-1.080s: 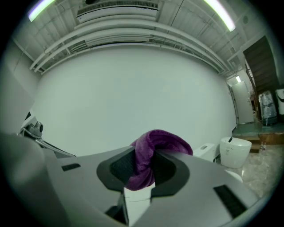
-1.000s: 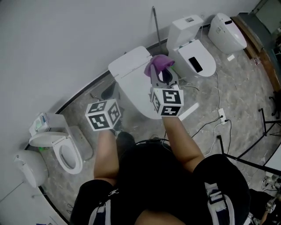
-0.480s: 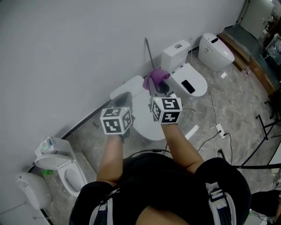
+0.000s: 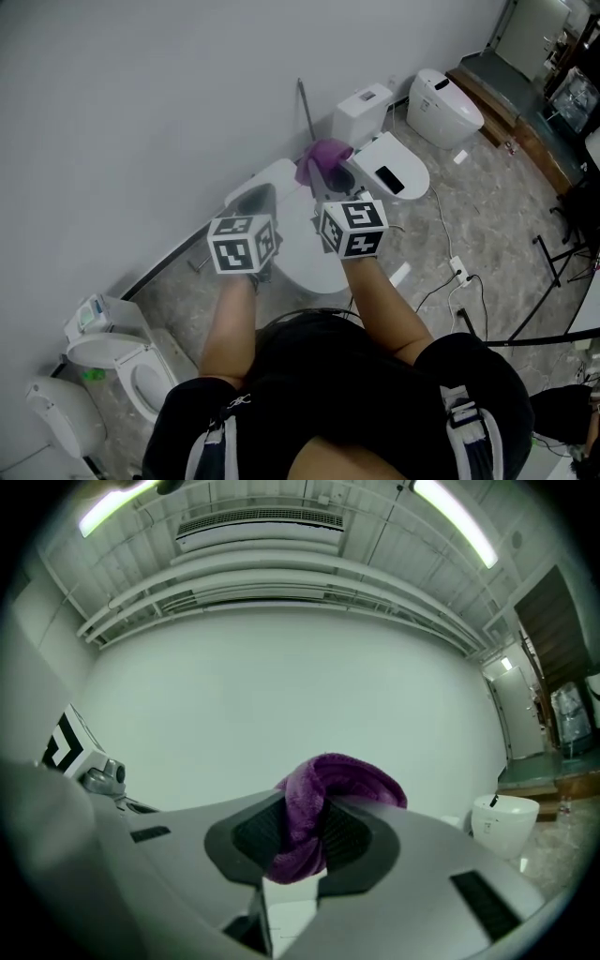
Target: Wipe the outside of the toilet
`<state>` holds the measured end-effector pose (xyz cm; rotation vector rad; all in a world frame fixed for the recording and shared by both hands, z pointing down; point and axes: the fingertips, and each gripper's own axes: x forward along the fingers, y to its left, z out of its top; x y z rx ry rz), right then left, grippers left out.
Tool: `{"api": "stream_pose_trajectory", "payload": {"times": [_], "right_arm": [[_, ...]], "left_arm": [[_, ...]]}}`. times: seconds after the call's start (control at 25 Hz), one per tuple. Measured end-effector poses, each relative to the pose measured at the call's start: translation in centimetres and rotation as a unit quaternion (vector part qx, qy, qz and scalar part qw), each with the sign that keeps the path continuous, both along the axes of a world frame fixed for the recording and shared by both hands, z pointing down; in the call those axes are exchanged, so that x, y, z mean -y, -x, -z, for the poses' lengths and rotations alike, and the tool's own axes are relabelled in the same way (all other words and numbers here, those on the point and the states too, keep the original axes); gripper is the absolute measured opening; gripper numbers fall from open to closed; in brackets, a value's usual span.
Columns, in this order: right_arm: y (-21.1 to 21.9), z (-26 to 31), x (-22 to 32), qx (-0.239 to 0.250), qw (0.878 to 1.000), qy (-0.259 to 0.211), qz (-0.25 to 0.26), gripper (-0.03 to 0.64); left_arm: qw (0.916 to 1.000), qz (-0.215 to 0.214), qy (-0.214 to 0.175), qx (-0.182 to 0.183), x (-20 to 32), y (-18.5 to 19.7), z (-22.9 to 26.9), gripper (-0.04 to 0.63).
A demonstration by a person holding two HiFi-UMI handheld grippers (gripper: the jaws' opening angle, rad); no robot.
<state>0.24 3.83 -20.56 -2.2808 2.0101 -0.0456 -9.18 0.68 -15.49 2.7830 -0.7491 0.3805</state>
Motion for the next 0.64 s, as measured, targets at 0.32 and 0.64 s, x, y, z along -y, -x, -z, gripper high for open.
{"api": "stream_pose_trajectory", "payload": {"times": [0.32, 0.64], "right_arm": [[1.2, 0.0, -1.2, 0.015, 1.000, -0.001, 0.011, 0.084], [3.1, 0.1, -0.4, 0.013, 1.000, -0.004, 0.023, 0.084]], "left_arm": [[0.9999, -0.014, 0.002, -0.001, -1.2, 0.7, -0.2, 0.008], [0.9996, -0.023, -0.005, -0.013, -1.5, 2.1, -0.4, 0.008]]}}
